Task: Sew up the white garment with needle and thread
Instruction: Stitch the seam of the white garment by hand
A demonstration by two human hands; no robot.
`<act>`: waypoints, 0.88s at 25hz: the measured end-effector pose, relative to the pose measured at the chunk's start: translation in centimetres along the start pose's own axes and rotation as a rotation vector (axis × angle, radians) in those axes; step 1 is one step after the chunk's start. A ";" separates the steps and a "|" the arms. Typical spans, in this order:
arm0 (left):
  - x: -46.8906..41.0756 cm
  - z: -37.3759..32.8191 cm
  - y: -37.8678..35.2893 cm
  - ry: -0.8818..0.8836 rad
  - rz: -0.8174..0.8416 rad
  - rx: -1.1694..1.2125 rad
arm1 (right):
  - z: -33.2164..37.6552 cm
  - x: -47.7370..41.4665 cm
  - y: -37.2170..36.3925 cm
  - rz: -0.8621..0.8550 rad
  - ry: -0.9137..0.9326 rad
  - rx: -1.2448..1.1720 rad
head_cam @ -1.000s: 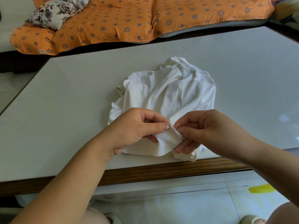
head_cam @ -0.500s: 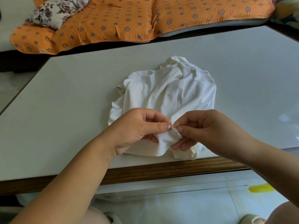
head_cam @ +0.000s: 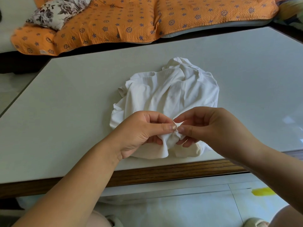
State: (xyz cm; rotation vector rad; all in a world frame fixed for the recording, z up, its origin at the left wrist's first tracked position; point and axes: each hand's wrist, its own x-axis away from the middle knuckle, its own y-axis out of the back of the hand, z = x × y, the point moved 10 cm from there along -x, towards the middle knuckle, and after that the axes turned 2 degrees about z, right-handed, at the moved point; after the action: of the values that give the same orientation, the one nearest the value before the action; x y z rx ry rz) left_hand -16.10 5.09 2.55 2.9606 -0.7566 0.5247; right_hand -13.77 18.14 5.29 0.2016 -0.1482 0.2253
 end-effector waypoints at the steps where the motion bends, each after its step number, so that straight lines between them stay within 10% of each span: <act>1: -0.1 0.1 0.0 0.011 -0.004 0.012 | 0.1 0.1 -0.1 -0.009 0.010 0.002; 15: 0.0 1.3 -0.3 0.137 -0.021 0.119 | 1.6 -0.5 2.0 -0.221 0.146 0.152; 22: 0.0 1.8 -0.4 0.181 -0.010 0.090 | -0.4 -2.4 1.9 -0.070 -0.062 -0.489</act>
State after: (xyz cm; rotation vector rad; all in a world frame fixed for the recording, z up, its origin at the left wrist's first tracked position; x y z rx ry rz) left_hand -15.33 5.25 0.92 2.9419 -0.7178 0.8328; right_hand -16.49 19.57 4.84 -0.2721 -0.2519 0.1078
